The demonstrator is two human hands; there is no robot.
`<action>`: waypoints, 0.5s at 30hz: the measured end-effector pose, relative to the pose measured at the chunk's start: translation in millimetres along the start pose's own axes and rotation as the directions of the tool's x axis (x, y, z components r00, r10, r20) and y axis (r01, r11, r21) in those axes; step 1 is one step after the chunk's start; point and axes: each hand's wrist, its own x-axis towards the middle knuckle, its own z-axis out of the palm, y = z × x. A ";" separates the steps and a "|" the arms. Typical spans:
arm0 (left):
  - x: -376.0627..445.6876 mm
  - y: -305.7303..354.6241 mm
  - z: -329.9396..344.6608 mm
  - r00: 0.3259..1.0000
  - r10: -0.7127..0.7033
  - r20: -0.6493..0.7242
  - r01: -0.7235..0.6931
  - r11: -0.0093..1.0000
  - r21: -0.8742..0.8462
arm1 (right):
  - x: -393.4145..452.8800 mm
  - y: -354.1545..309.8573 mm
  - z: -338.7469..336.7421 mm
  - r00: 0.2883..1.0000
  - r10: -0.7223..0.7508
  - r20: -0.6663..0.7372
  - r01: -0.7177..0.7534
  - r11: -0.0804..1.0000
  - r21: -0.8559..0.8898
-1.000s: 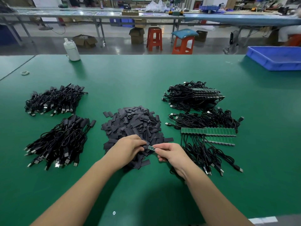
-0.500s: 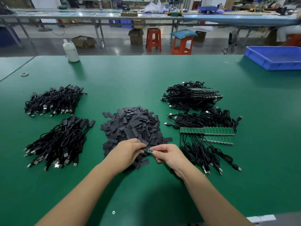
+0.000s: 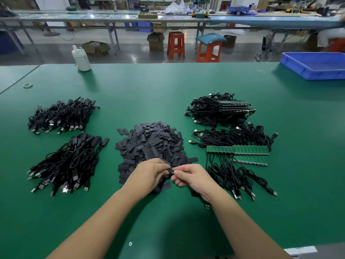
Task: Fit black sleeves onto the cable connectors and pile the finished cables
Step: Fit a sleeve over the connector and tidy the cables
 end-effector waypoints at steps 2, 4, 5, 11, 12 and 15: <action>0.6 -0.4 0.1 1.000 -0.004 -0.020 0.004 1.000 -0.025 | -0.2 -2.5 -0.7 1.000 0.001 0.005 -0.001 1.000 -0.003; 1.3 0.0 1.1 1.000 -0.007 -0.019 0.007 1.000 -0.027 | 0.6 -3.8 -0.3 1.000 -0.002 -0.006 0.002 1.000 0.001; 1.8 0.3 1.9 1.000 -0.010 -0.022 0.010 1.000 -0.022 | 1.4 -4.3 0.1 1.000 -0.002 -0.014 0.002 1.000 0.003; 3.8 6.4 4.8 1.000 -0.020 0.015 0.020 1.000 0.007 | 3.3 -4.9 -1.4 1.000 0.007 -0.024 -0.008 0.999 -0.031; 3.8 7.5 5.0 0.999 -0.021 0.037 0.021 1.000 0.015 | 3.5 -4.6 -1.2 1.000 0.007 -0.023 -0.008 0.999 -0.045; 3.9 8.7 6.2 0.997 -0.038 0.068 0.036 0.999 0.027 | 4.1 -4.4 0.1 1.000 0.014 -0.024 -0.015 0.997 -0.079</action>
